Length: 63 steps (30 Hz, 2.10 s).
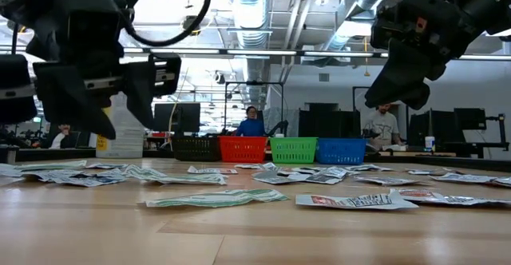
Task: Pick & Place First Aid Supplies
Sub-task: Put the bandage pack into the blue bin
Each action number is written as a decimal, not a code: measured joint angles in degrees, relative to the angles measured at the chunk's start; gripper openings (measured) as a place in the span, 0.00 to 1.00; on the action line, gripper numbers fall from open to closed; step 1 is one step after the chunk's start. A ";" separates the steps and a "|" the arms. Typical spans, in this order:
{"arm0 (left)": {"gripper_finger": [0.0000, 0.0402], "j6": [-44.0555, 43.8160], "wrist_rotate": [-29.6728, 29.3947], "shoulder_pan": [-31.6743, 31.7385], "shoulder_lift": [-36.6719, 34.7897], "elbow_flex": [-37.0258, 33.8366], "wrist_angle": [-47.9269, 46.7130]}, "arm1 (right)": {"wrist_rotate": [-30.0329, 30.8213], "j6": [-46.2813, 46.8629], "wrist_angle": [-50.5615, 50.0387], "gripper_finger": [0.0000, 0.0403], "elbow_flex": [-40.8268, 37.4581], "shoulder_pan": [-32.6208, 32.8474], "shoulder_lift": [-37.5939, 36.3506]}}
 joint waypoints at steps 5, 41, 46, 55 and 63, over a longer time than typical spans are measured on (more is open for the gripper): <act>0.41 0.47 2.66 -0.07 2.97 0.13 0.24 | -0.02 -0.90 0.00 0.18 0.00 0.00 0.00; 0.39 1.39 3.13 0.02 10.77 4.35 1.07 | -0.13 -1.47 -2.28 0.18 0.02 0.00 0.00; 0.31 1.48 2.89 0.02 10.77 4.35 1.07 | -0.12 -1.37 -2.29 0.18 0.02 0.00 0.00; 0.18 1.52 2.74 0.02 10.75 4.33 1.07 | -0.11 -1.31 -2.27 0.18 0.02 0.00 0.00; 0.07 1.42 2.71 0.02 10.75 4.33 1.05 | -0.09 -1.31 -2.27 0.18 0.02 0.00 0.00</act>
